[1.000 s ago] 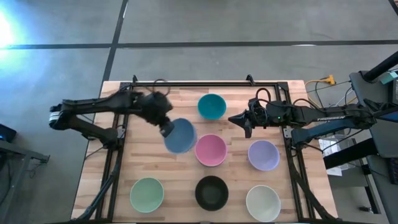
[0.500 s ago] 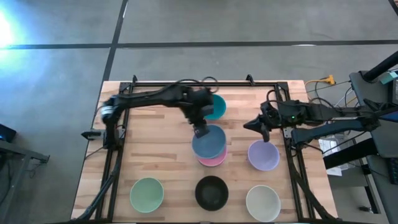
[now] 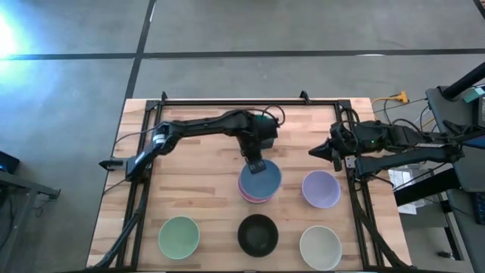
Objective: Nest bowls inside each other
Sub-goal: Stack the blue bowl on the pink bowl
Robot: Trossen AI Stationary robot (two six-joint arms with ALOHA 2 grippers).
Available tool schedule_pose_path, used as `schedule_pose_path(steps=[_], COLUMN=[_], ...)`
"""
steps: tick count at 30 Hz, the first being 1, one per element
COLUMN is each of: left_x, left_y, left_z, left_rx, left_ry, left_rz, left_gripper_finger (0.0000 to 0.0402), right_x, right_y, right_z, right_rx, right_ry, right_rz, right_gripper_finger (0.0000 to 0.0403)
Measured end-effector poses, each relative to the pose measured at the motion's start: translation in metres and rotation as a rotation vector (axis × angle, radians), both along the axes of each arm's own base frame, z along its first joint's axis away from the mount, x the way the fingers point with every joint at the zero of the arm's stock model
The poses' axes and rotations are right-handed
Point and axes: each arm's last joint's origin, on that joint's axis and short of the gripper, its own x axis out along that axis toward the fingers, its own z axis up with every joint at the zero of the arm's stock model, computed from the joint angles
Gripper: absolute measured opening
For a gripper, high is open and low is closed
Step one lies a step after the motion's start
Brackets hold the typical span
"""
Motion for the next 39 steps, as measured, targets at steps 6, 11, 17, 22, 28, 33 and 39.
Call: schedule_pose_path(steps=[6,11,17,22,28,33,39], left_x=[0.004,0.005,0.005,0.005,0.005,0.003,0.006], left_y=[-0.002,-0.001,-0.001,-0.003,-0.009,-0.012,-0.011], left_z=[-0.014,-0.019,-0.022,-0.022,-0.032,-0.044,-0.044], left_rx=[0.037,0.067,0.087,0.086,0.08,0.084,0.103], left_ry=[0.061,0.082,0.096,0.095,0.125,0.168,0.137], left_rz=[0.02,0.037,0.058,0.054,0.039,0.034,0.029], left_gripper_finger=[0.0,0.0,0.0,0.0,0.0,0.0,0.0], right_x=[0.003,0.002,0.001,0.001,0.0,0.001,0.001], right_y=[0.0,0.0,0.0,0.0,0.0,-0.001,-0.001], right_z=[-0.003,-0.004,-0.005,-0.007,-0.007,-0.007,-0.007], right_rx=[-0.041,-0.06,-0.063,-0.072,-0.087,-0.096,-0.065], right_ry=[0.019,0.019,0.035,0.057,0.058,0.059,0.059], right_rz=[0.018,0.026,0.028,0.032,0.039,0.021,-0.001], right_gripper_finger=[0.0009,0.0009,0.0009,0.0009,0.0009,0.0009,0.0009])
